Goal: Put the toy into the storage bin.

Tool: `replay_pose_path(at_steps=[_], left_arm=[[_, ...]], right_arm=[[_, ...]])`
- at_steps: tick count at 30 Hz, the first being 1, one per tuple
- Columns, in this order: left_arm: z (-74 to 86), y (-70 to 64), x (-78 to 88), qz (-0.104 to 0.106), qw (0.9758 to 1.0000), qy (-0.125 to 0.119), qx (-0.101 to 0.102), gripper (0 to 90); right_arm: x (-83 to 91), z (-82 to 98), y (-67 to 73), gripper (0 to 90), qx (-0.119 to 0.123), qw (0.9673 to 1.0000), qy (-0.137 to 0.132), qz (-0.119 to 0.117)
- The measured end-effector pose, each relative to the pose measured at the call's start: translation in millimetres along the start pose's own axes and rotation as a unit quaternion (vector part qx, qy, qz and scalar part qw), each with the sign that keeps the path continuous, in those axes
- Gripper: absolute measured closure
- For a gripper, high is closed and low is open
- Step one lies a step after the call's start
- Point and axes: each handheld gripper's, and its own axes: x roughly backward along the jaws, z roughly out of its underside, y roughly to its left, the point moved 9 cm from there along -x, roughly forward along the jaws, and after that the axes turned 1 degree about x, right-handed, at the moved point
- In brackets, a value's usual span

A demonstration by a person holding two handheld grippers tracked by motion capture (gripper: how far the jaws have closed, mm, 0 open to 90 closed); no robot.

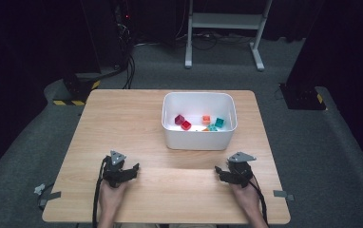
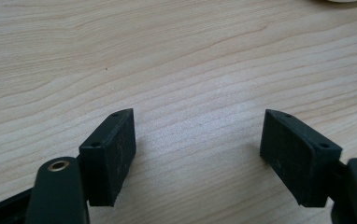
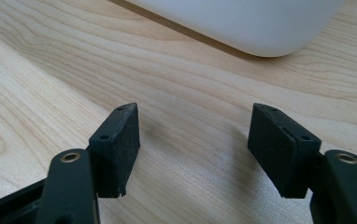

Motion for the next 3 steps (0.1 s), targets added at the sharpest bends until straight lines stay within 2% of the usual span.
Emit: replay_pose_path(at_steps=[3], left_arm=[[0.0, -0.1, 0.0, 0.0, 1.0, 0.0, 0.0, 26.5]], right_arm=[[0.0, 0.0, 0.0, 34.1, 0.0, 1.0, 0.0, 0.0]])
